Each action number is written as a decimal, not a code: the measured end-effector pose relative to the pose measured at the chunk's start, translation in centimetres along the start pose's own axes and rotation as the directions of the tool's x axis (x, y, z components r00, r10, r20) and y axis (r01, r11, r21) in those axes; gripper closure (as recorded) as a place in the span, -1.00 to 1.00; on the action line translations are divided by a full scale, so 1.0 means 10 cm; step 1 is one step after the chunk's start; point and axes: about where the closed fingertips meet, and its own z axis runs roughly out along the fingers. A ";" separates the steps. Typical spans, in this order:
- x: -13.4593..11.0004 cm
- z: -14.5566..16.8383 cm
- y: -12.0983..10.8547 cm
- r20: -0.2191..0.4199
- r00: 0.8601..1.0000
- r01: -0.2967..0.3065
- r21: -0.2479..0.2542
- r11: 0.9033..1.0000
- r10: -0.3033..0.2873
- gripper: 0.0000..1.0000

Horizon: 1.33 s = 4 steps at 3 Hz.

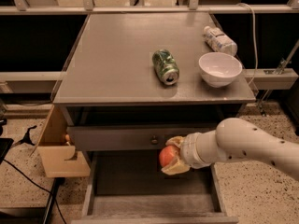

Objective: Place apple into middle drawer

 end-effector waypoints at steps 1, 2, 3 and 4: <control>0.14 0.12 0.06 0.027 1.000 -0.007 0.018 1.000 0.006 1.00; 0.31 0.31 0.11 0.051 0.999 -0.008 0.024 1.000 0.007 1.00; 0.52 0.57 0.15 0.056 0.998 -0.017 0.009 1.000 0.017 1.00; 0.75 0.90 0.20 0.047 0.998 -0.035 -0.025 0.999 0.037 1.00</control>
Offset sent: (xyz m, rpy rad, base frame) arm -0.0026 -0.0081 -0.0817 0.0822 -0.0325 -0.0139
